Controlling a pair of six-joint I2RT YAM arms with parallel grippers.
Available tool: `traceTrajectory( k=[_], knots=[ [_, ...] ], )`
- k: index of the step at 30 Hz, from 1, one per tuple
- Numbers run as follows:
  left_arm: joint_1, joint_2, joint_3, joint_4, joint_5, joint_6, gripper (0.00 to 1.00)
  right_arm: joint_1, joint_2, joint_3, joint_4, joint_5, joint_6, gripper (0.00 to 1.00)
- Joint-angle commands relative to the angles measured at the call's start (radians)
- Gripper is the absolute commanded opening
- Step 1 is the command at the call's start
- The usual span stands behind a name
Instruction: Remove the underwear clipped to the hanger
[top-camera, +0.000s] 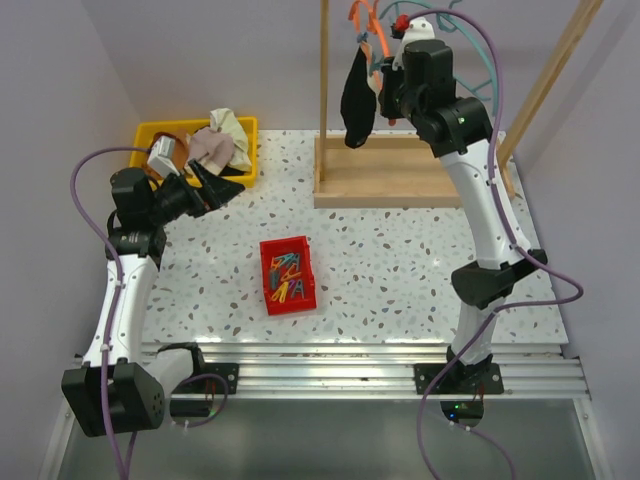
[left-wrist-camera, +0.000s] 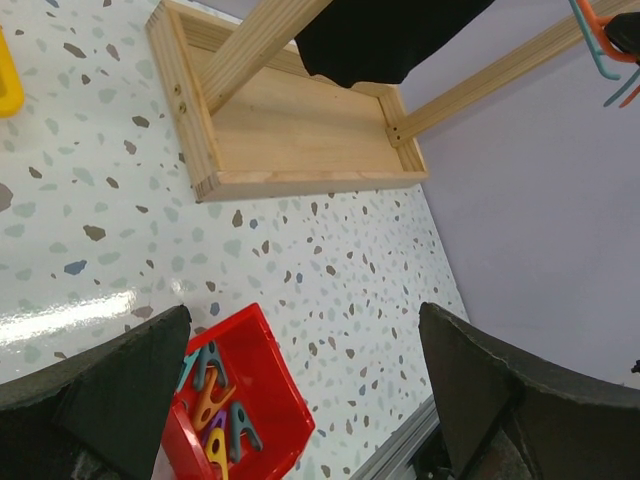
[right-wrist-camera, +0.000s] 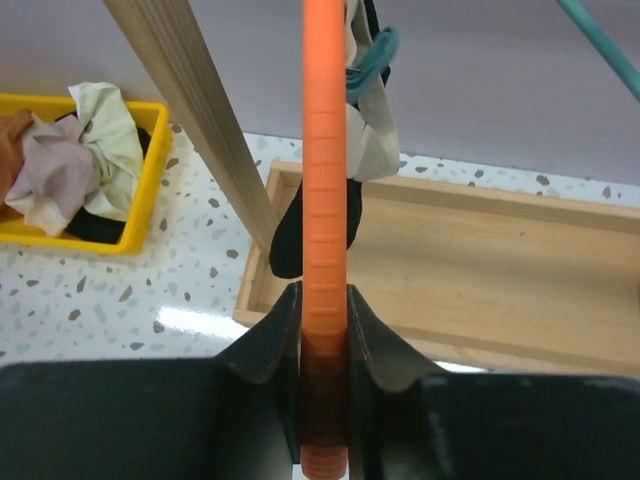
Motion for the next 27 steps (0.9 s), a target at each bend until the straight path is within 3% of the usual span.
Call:
traceTrajectory(
  k=[1,5,9,16,27],
  knots=[
    [-0.004,-0.003,0.018,0.049,0.028,0.004,1.00,0.002,0.011,0.052,0.000,0.037,0.015,0.00],
    [-0.004,-0.001,0.020,0.072,0.039,-0.018,1.00,0.002,0.001,0.044,0.009,0.057,0.019,0.00],
    [-0.003,0.022,0.055,0.145,0.048,-0.096,1.00,0.002,-0.082,-0.028,0.139,0.099,0.041,0.00],
    [-0.004,0.111,0.110,0.480,0.054,-0.404,1.00,0.002,-0.173,-0.172,0.387,0.154,0.116,0.00],
    [-0.004,0.149,0.150,0.446,0.079,-0.360,1.00,0.003,-0.259,-0.339,0.575,0.143,0.148,0.00]
  ],
)
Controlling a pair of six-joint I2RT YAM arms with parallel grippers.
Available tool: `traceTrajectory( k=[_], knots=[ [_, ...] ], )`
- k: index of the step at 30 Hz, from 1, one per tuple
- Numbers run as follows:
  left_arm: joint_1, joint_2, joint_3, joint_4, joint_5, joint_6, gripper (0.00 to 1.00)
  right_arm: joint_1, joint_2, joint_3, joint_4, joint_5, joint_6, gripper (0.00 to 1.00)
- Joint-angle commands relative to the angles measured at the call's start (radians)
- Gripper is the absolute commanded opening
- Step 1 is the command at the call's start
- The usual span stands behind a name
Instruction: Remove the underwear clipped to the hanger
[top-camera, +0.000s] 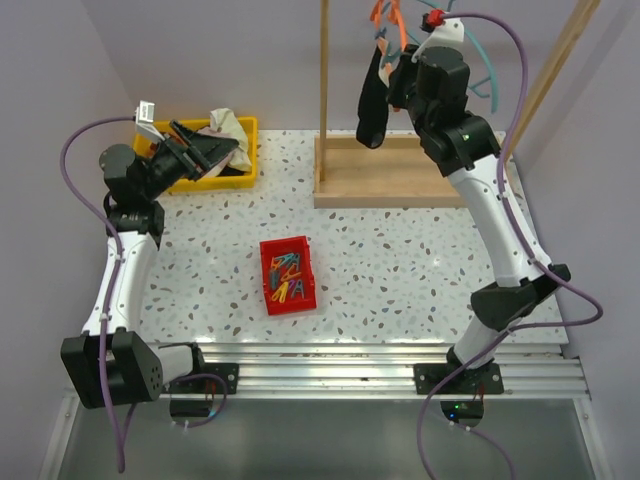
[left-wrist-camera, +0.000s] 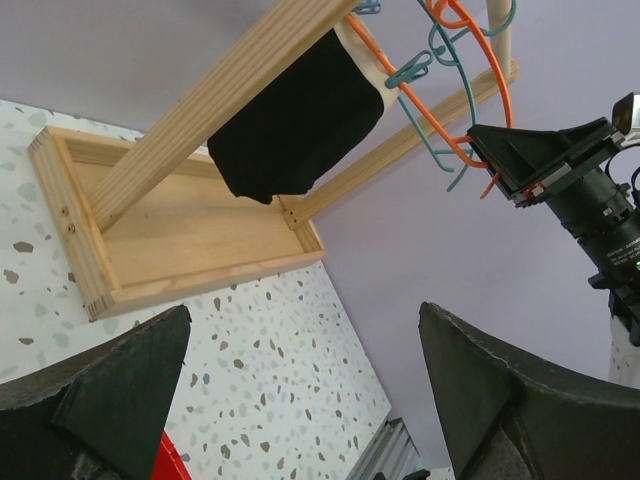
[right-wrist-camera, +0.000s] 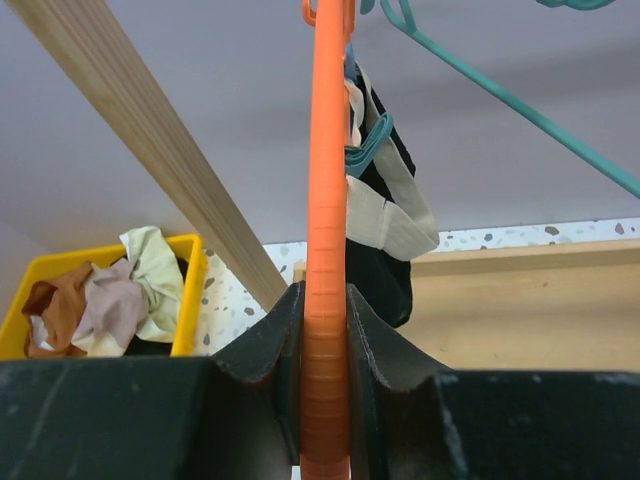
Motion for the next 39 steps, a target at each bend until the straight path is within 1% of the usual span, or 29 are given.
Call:
traceTrajectory(
  k=[1,4,7,8,10,12,15,16,18,20,21,24,25,27,28,30,33,36,37,39],
  knots=[
    [-0.006,0.009,0.032,0.044,0.032,0.002,1.00,0.002,-0.088,-0.033,0.201,0.012,0.024,0.00],
    [-0.006,0.017,0.032,0.044,0.038,0.003,1.00,0.002,-0.074,0.000,0.151,-0.019,0.013,0.00],
    [-0.004,0.020,0.031,0.036,0.038,0.012,1.00,0.000,-0.022,0.114,0.011,-0.033,0.010,0.00],
    [-0.004,0.018,0.029,0.033,0.038,0.015,1.00,0.001,-0.007,0.132,-0.065,-0.040,0.011,0.00],
    [-0.006,0.017,0.028,0.028,0.040,0.020,1.00,0.002,0.027,0.171,-0.141,-0.063,0.025,0.00],
    [-0.004,0.015,0.023,0.028,0.040,0.025,1.00,0.000,0.029,0.154,-0.202,-0.069,0.042,0.00],
    [-0.006,0.014,0.017,0.027,0.040,0.025,1.00,0.002,0.000,0.081,-0.198,-0.059,0.051,0.00],
    [-0.004,0.012,0.015,0.027,0.043,0.028,1.00,0.000,0.000,0.074,-0.201,-0.056,0.051,0.02],
    [-0.006,0.012,0.014,0.024,0.041,0.029,1.00,0.002,0.027,0.108,-0.244,-0.049,0.042,0.10],
    [-0.006,0.012,0.011,0.025,0.043,0.029,1.00,0.001,0.076,0.186,-0.316,-0.048,0.036,0.12],
    [-0.004,0.010,0.011,0.025,0.044,0.029,1.00,0.002,0.089,0.221,-0.331,-0.049,0.036,0.15],
    [-0.006,0.009,0.011,0.024,0.046,0.028,1.00,0.000,0.109,0.238,-0.356,-0.053,0.034,0.22],
    [-0.006,0.009,0.011,0.025,0.046,0.031,1.00,0.001,0.110,0.238,-0.354,-0.053,0.036,0.30],
    [-0.006,0.009,0.011,0.025,0.044,0.031,1.00,0.000,0.112,0.238,-0.354,-0.054,0.033,0.36],
    [-0.004,0.007,0.009,0.025,0.046,0.029,1.00,0.000,0.113,0.238,-0.356,-0.054,0.033,0.42],
    [-0.004,0.006,0.008,0.027,0.044,0.029,1.00,0.000,0.122,0.252,-0.362,-0.051,0.027,0.46],
    [-0.006,0.006,0.008,0.025,0.046,0.029,1.00,0.000,0.130,0.264,-0.365,-0.042,0.022,0.49],
    [-0.006,0.006,0.008,0.027,0.051,0.031,1.00,0.002,0.141,0.283,-0.353,-0.031,0.014,0.49],
    [-0.006,0.004,0.008,0.027,0.051,0.029,1.00,0.002,0.147,0.290,-0.356,-0.026,0.011,0.48],
    [-0.004,0.003,0.006,0.025,0.052,0.031,1.00,0.000,0.167,0.318,-0.363,-0.008,0.005,0.42]
  ],
)
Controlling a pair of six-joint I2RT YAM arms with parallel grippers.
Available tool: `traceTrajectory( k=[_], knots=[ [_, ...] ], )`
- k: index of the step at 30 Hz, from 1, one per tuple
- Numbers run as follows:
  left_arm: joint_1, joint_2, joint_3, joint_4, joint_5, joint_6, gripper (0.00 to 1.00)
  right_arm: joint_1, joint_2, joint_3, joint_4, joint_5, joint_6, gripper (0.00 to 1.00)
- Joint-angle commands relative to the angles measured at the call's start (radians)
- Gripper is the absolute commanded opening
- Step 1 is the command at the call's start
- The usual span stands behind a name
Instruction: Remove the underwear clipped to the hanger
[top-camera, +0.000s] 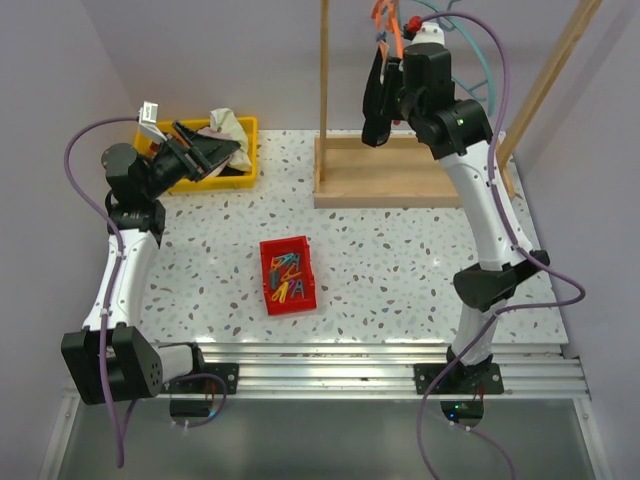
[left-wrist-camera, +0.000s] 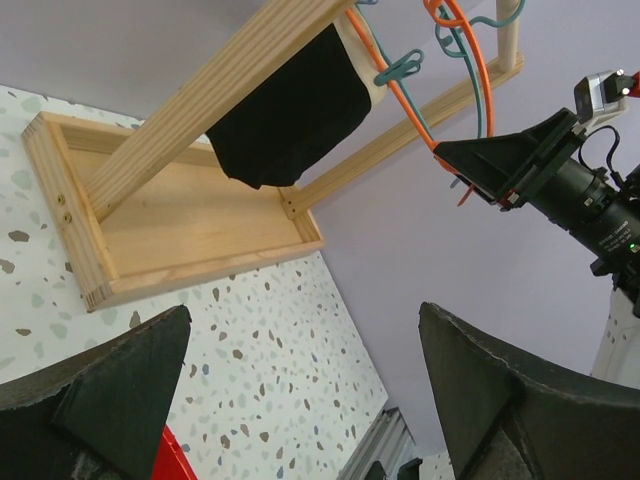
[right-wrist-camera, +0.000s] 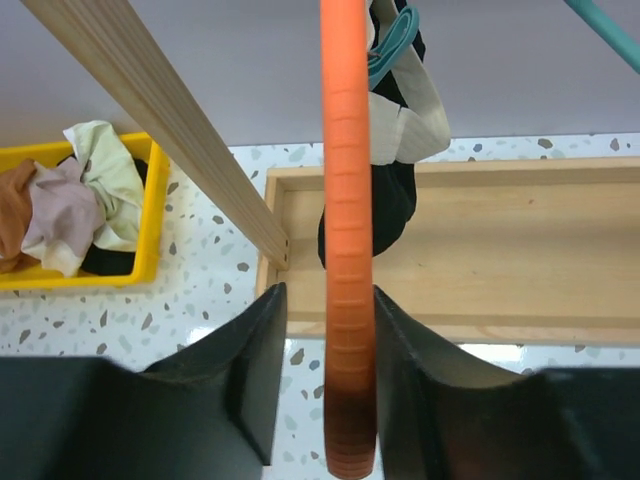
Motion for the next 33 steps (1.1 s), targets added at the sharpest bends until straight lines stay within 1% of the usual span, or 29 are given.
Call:
traceTrajectory(
  k=[1,2,3,5,9,11,15,16,17,18,20,21,25,29,33],
  knots=[
    [-0.004,-0.015,0.005,0.026,0.025,0.028,1.00,0.002,0.026,0.075,-0.004,0.047,-0.017,0.37],
    [-0.006,-0.018,0.004,0.024,0.025,0.031,1.00,0.002,0.032,0.083,-0.010,0.052,-0.016,0.30],
    [-0.004,-0.018,0.002,0.023,0.027,0.031,1.00,0.000,0.041,0.095,-0.016,0.053,-0.016,0.13],
    [-0.004,-0.018,0.001,0.021,0.025,0.033,1.00,0.002,0.046,0.103,-0.024,0.053,-0.017,0.00],
    [-0.006,-0.019,0.004,0.024,0.027,0.030,1.00,0.000,0.040,0.097,-0.024,0.043,-0.012,0.00],
    [-0.004,-0.018,0.007,0.026,0.025,0.027,1.00,0.002,0.017,0.089,0.005,0.032,-0.012,0.00],
    [-0.004,-0.015,0.012,0.033,0.027,0.017,1.00,0.000,-0.060,-0.010,0.143,0.009,-0.022,0.00],
    [-0.004,-0.013,0.012,0.033,0.027,0.017,1.00,0.000,-0.081,-0.041,0.228,-0.002,-0.031,0.00],
    [-0.006,-0.015,0.012,0.035,0.025,0.014,1.00,0.002,-0.132,-0.076,0.279,-0.026,-0.035,0.00],
    [-0.004,-0.015,0.015,0.035,0.025,0.016,1.00,0.000,-0.158,-0.151,0.386,-0.037,-0.043,0.00],
    [-0.006,-0.012,0.016,0.036,0.026,0.014,1.00,0.003,-0.212,-0.236,0.479,-0.025,-0.055,0.00],
    [-0.006,-0.013,0.018,0.036,0.025,0.013,1.00,0.002,-0.212,-0.233,0.499,-0.022,-0.063,0.00],
    [-0.004,-0.007,0.022,0.042,0.027,0.007,1.00,0.002,-0.184,-0.179,0.468,-0.029,-0.092,0.00],
    [-0.004,-0.004,0.025,0.046,0.027,0.004,1.00,0.002,-0.203,-0.231,0.511,-0.037,-0.081,0.00],
    [-0.004,-0.004,0.025,0.044,0.030,0.005,1.00,0.003,-0.213,-0.241,0.499,-0.046,-0.068,0.00]
  ],
)
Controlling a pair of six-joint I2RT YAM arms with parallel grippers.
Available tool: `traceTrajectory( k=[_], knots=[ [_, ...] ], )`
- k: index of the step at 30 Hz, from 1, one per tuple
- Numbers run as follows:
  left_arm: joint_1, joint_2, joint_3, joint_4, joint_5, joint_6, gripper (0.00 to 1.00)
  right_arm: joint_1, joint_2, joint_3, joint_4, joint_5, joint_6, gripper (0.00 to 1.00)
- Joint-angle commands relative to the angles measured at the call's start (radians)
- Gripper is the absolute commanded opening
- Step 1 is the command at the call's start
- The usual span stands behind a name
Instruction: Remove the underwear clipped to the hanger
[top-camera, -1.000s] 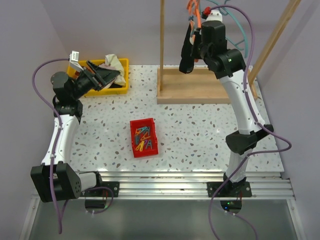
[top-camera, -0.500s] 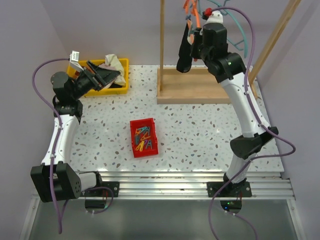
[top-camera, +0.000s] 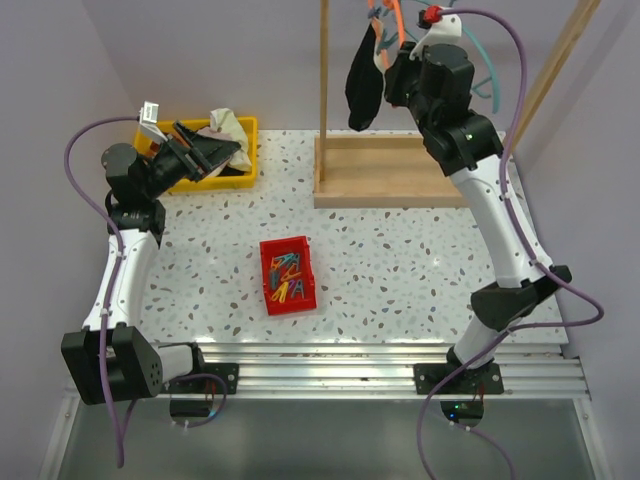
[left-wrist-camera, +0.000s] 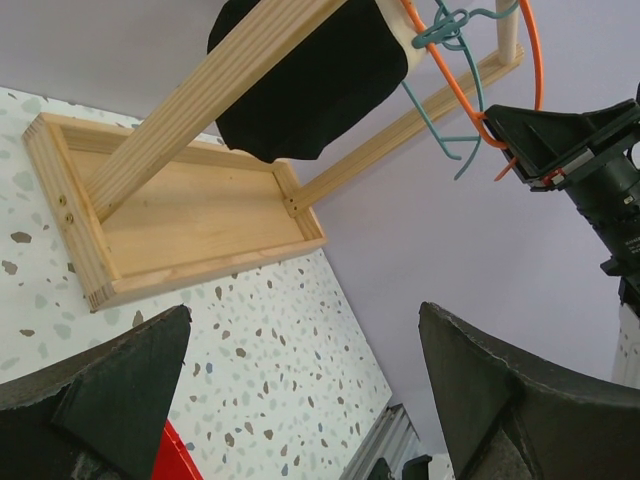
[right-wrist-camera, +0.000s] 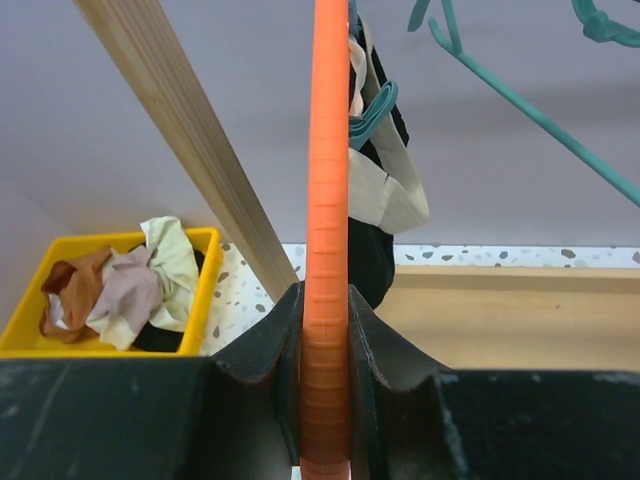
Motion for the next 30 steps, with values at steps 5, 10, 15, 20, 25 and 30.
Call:
traceTrajectory(
  k=[5,10,15,20,25,30],
  knots=[
    [-0.006,-0.012,0.026,0.057,0.030,-0.018,1.00,0.004,-0.197,-0.181,0.153,-0.032,0.019,0.00],
    [-0.013,0.016,0.018,0.330,0.104,-0.235,1.00,0.004,-0.356,-0.414,0.206,-0.049,0.038,0.00],
    [-0.033,0.051,0.018,0.540,0.113,-0.429,1.00,0.004,-0.538,-0.566,0.193,-0.078,0.044,0.00],
    [-0.122,0.056,0.027,0.475,0.171,-0.376,1.00,0.004,-0.687,-0.680,0.047,-0.122,0.041,0.00],
    [-0.243,0.021,-0.012,0.260,0.187,-0.189,1.00,0.004,-0.868,-0.836,-0.078,-0.162,0.045,0.00],
    [-0.326,0.001,-0.057,0.147,0.170,-0.089,1.00,0.004,-1.005,-0.954,-0.173,-0.126,0.110,0.00]
  ],
)
